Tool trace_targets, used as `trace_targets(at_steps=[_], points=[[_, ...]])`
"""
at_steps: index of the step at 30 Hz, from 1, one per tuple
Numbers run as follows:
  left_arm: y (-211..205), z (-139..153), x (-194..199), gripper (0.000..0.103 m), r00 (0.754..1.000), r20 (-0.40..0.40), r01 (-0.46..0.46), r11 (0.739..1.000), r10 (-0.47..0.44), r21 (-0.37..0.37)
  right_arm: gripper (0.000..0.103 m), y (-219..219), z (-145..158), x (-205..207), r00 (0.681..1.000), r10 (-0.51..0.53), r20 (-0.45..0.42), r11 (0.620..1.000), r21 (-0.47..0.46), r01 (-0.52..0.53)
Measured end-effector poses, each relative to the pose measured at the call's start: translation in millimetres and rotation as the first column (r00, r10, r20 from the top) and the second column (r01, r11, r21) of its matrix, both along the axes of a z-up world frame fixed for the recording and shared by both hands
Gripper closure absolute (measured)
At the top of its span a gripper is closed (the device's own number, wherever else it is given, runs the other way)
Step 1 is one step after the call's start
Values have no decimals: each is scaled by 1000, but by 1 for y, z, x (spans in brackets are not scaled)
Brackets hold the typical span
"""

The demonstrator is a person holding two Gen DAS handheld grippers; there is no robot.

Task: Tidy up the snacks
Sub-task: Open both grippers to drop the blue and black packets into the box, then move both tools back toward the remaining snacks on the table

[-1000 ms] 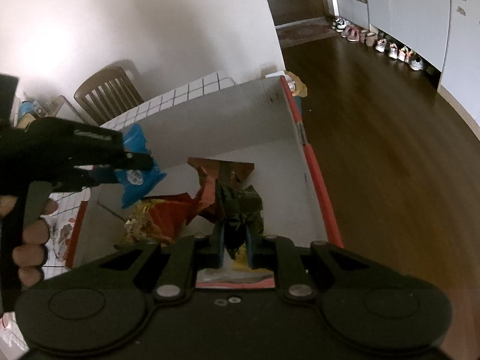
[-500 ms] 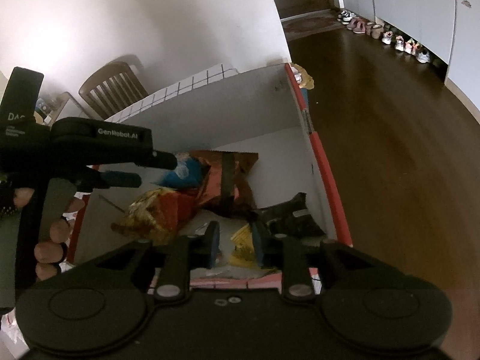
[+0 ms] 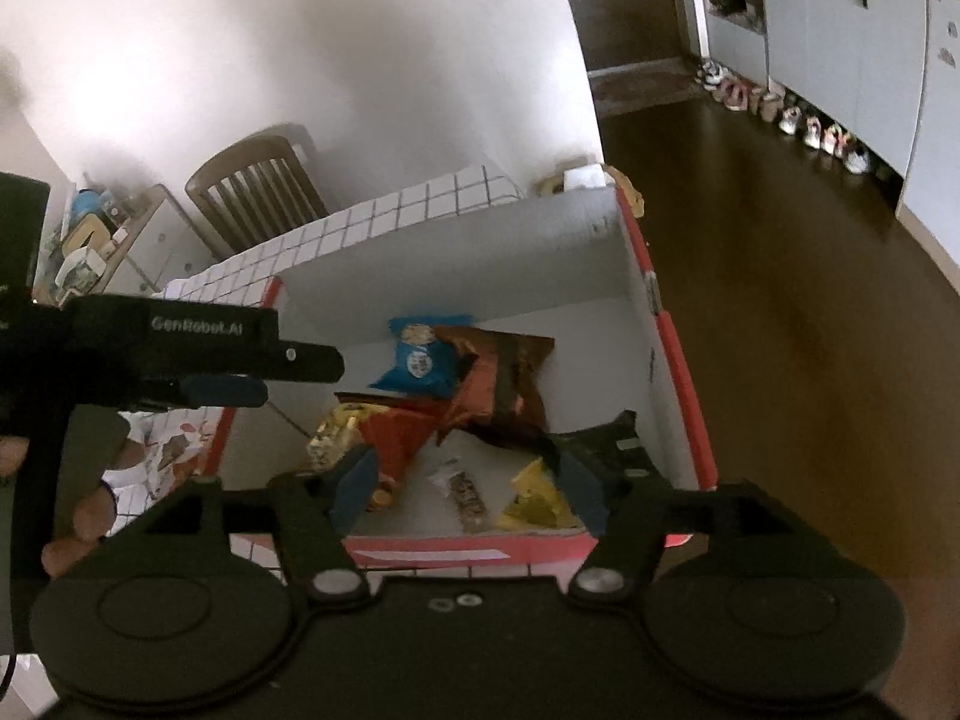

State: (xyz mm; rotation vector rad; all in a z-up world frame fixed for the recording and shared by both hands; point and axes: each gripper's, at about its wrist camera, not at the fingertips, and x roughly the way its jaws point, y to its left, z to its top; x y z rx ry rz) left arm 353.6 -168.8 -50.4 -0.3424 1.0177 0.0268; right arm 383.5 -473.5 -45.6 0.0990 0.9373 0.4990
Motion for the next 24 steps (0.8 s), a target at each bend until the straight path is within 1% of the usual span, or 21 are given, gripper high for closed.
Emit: trace_targets(at_steps=[2,4,6,10,11,14,15,18,19,22,23,24], points=[[3,6,-10,33,1000,21,8,1000,-8,8,24,5,6,-7,1000,5,20,1000,-11,-5],[9,11,-21,32,999,37,12,1000,-12,12,22,10,12,-13,999,11,39,1000,-19,-10],[17,15,-33,23,999,49,10,1000,-11,15,18,15,17,-20,998,18,57,1000,-25,-16],[32,23,-54,22,998,64,2,999,-4,41,14,28,28,-35,995,37,94,998,-51,-32],[36,25,-61,22,998,68,2,999,-5,41,12,32,31,-39,993,43,106,998,-60,-37],[50,29,-77,21,997,76,-4,1000,2,27,9,44,40,-52,988,53,145,996,-75,-42],[56,30,-84,20,997,79,-3,1000,2,22,7,48,42,-55,986,55,155,996,-77,-43],[68,32,-98,20,997,73,6,1000,-7,13,4,60,48,-64,983,57,177,996,-77,-44],[73,33,-103,20,998,69,9,1000,-10,7,1,64,49,-67,981,59,184,996,-72,-47],[92,34,-119,19,997,79,10,1000,-10,-9,0,79,52,-77,976,68,209,996,-68,-55],[98,35,-124,16,996,85,6,1000,-6,-9,0,85,52,-79,975,75,211,996,-68,-62],[104,34,-128,12,996,89,2,1000,-1,-9,0,89,53,-82,974,80,213,995,-68,-67]])
